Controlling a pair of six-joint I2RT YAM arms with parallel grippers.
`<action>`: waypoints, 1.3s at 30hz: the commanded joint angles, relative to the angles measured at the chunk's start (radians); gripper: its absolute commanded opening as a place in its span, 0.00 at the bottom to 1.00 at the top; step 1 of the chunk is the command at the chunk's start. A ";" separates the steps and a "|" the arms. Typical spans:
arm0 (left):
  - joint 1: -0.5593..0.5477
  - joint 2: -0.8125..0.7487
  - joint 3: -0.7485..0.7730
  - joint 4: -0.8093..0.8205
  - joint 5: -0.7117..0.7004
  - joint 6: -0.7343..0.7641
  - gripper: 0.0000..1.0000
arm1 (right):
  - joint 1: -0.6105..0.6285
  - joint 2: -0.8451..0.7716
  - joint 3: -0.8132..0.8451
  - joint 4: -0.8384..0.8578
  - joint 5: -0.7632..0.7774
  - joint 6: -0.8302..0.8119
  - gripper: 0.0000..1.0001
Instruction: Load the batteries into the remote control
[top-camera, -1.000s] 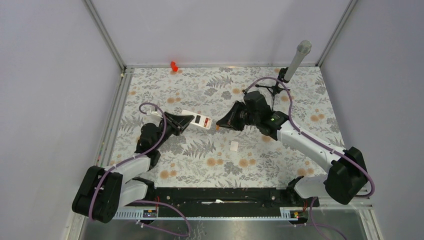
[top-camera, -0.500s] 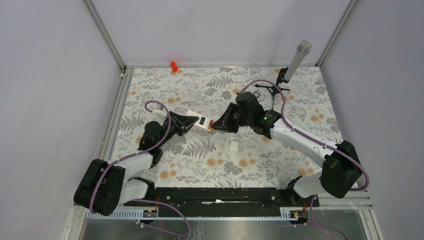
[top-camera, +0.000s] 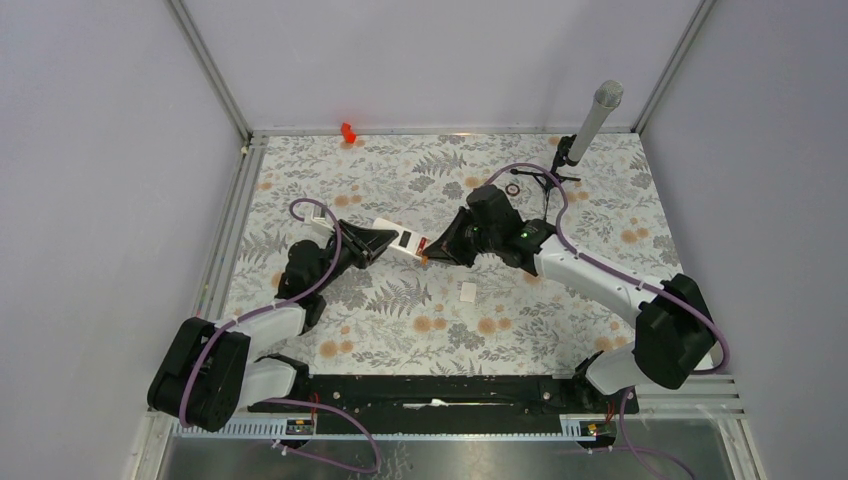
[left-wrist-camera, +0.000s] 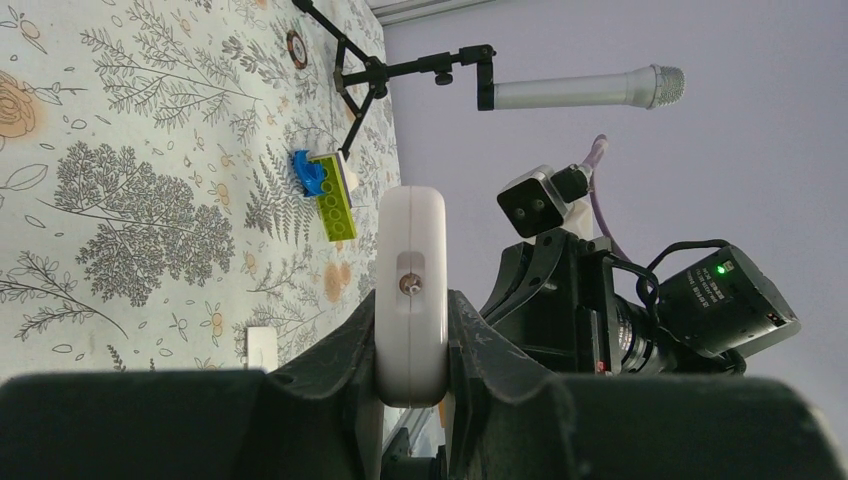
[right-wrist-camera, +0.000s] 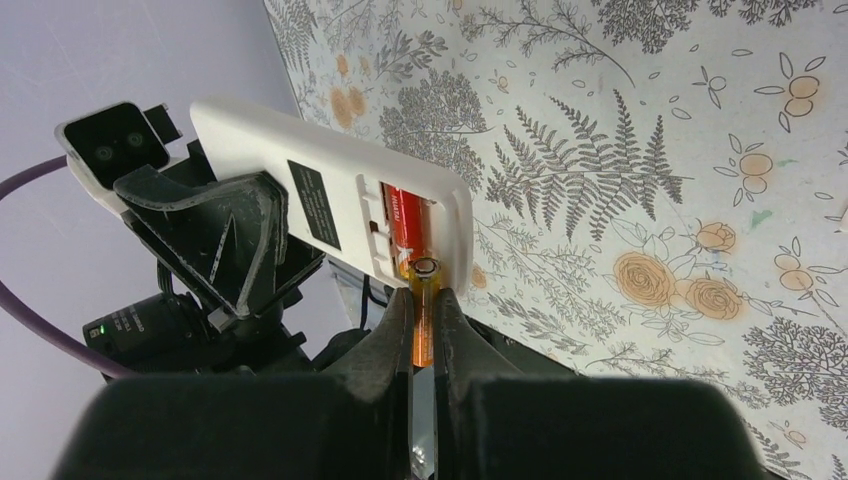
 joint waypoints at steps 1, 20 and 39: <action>-0.002 -0.003 0.039 0.092 0.033 0.005 0.00 | 0.007 0.022 0.046 -0.003 0.039 0.027 0.04; -0.002 -0.009 0.037 0.084 0.038 0.018 0.00 | 0.007 0.004 0.020 0.016 0.067 0.053 0.22; -0.002 -0.003 0.062 0.032 0.026 0.050 0.00 | 0.005 -0.076 0.012 0.012 0.074 0.026 0.40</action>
